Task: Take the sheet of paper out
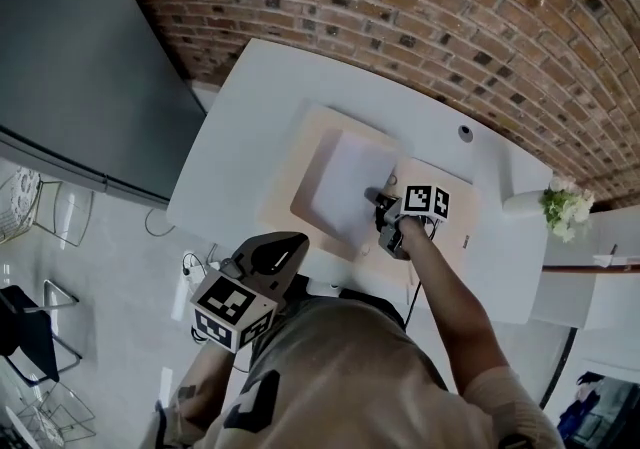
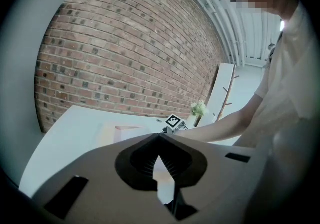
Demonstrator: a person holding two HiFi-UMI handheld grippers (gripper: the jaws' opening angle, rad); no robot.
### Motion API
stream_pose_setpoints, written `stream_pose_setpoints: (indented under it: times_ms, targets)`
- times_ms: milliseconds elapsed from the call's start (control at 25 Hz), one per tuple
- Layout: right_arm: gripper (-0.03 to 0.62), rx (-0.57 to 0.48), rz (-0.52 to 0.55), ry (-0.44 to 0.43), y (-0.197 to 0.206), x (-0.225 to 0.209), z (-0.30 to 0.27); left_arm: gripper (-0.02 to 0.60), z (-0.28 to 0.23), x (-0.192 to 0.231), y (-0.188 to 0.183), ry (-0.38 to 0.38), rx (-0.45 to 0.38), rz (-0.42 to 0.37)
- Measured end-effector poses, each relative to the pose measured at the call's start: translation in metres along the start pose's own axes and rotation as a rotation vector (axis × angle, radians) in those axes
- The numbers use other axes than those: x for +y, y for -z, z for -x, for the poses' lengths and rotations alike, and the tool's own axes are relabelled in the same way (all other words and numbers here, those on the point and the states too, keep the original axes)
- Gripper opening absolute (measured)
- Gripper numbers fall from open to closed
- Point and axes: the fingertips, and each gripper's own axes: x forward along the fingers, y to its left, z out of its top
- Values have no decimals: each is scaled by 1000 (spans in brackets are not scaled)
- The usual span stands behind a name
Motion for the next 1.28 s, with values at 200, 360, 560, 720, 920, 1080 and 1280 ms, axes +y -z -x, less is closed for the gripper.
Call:
stream_pose_setpoints:
  times_ms: [200,360,560,720,920,1080,1280]
  targets:
    - [25,-19,34,48,4,-4,11,14,7,-2,4,37,-2,-6]
    - [25,-31,71,97,6,-6,20,14,14,0,9,66,1,2]
    - [25,-43,112,156,10,-12,33,14,13,5,20,102,21,8]
    - [25,-50,129,182,13,-16,42,14,13,7,17,109,14,8]
    - [25,-51,163,185,13,-16,45,14,14,1,14,105,16,-15]
    - [25,-58,180,170,12,-16,45,14,11,-6,13,93,27,-17]
    - [25,-61,185,157,9,-25,49,14,3,-24,9,86,32,-32]
